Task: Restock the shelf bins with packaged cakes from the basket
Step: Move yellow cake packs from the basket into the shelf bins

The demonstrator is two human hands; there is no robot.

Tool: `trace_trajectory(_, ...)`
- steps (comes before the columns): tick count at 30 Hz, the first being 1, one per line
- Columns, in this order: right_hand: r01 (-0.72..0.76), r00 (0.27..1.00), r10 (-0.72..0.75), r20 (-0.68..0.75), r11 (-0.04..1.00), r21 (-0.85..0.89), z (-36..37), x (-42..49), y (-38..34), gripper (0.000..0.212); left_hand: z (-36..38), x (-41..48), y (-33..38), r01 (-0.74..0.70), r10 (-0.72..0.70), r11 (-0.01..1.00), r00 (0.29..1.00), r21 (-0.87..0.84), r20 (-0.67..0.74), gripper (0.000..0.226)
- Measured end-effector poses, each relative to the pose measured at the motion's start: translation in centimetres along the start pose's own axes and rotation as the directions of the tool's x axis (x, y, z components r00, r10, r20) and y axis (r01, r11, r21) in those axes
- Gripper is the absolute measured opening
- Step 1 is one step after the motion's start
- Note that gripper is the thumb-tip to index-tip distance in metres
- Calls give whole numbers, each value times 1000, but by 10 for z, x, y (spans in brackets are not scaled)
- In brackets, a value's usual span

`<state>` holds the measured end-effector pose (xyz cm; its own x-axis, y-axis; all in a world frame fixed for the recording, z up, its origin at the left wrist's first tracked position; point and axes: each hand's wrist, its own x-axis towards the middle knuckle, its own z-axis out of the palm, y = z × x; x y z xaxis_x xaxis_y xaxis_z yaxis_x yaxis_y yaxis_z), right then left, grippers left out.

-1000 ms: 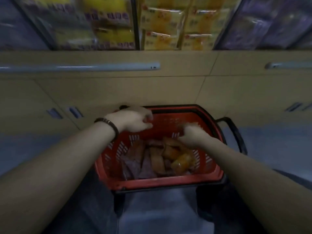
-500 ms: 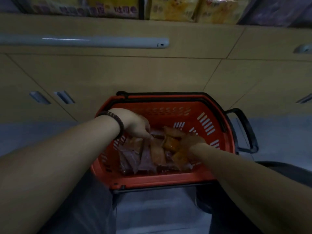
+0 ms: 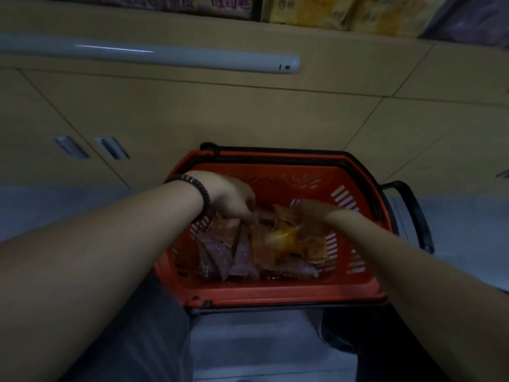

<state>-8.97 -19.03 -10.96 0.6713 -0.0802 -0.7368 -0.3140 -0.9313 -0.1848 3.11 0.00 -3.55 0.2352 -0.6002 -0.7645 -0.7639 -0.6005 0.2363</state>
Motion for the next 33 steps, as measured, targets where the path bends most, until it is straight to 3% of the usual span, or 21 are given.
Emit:
trace_trajectory(4, 248, 965, -195, -176, 897, 366, -27, -3, -12, 42, 2, 3, -2, 27, -38, 992, 995, -121, -93, 100)
trace_trajectory(5, 298, 951, -226, -210, 849, 436, -28, -2, -15, 41, 2, 3, -2, 21, -34, 993, 994, -119, -107, 98)
trace_trajectory(7, 324, 945, -230, -231, 735, 596, -25, 1, -20, 33, 2, 5, -2, 5, -22, 993, 989, -122, -144, 67)
trace_trajectory(8, 291, 956, -221, -194, 631, 719, -23, 1, -22, 28, 0, 6, -4, 9, -29, 992, 986, -127, -162, 51)
trace_trajectory(10, 166, 984, -134, -118, 444, 880, -11, 10, -16, 27, -2, 5, -10, 46, -63, 994, 983, -97, -175, 39)
trace_trajectory(11, 154, 987, -50, -150, 518, 841, -4, 17, -9, 24, -3, 5, -13, 68, -79, 995, 981, -72, -175, 40)
trace_trajectory(13, 52, 966, 90, -242, 850, 524, 11, 33, 9, 16, -4, 2, -17, 105, -110, 994, 978, -37, -178, 43)
trace_trajectory(15, -89, 970, 131, -204, 975, 201, 33, 46, 22, 18, -4, 2, -23, 127, -132, 991, 975, -40, -181, 44)
trace_trajectory(16, -93, 977, 120, -176, 984, 151, 43, 51, 25, 24, -5, 3, -25, 131, -138, 990, 973, -49, -186, 45)
trace_trajectory(18, -33, 985, 76, -157, 965, 260, 64, 53, 24, 49, -6, 7, -29, 129, -140, 989, 972, -69, -189, 45)
trace_trajectory(20, 53, 961, 39, -275, 947, 318, 84, 61, 27, 68, -7, 9, -31, 124, -144, 986, 973, -115, -183, 43)
trace_trajectory(22, -25, 944, 123, -305, 951, 309, 109, 85, 40, 73, -8, 10, -32, 102, -133, 980, 975, -173, -176, 45)
trace_trajectory(26, -227, 909, 242, -339, 970, 84, 133, 112, 50, 80, -11, 11, -32, 49, -83, 981, 981, -189, -174, 67)
trace_trajectory(28, -220, 905, 245, -348, 969, 110, 134, 101, 43, 75, -13, 11, -33, 35, -70, 977, 985, -210, -160, 61)
trace_trajectory(30, -200, 953, 213, -216, 977, 78, 133, 95, 42, 75, -13, 12, -35, 39, -73, 975, 986, -217, -152, 58)
trace_trajectory(31, -180, 968, 186, -166, 982, 48, 128, 89, 39, 84, -13, 12, -36, 42, -76, 977, 985, -209, -157, 58)
trace_trajectory(33, -99, 971, 105, -213, 994, 41, 109, 73, 25, 105, -14, 11, -38, 53, -85, 981, 982, -184, -169, 57)
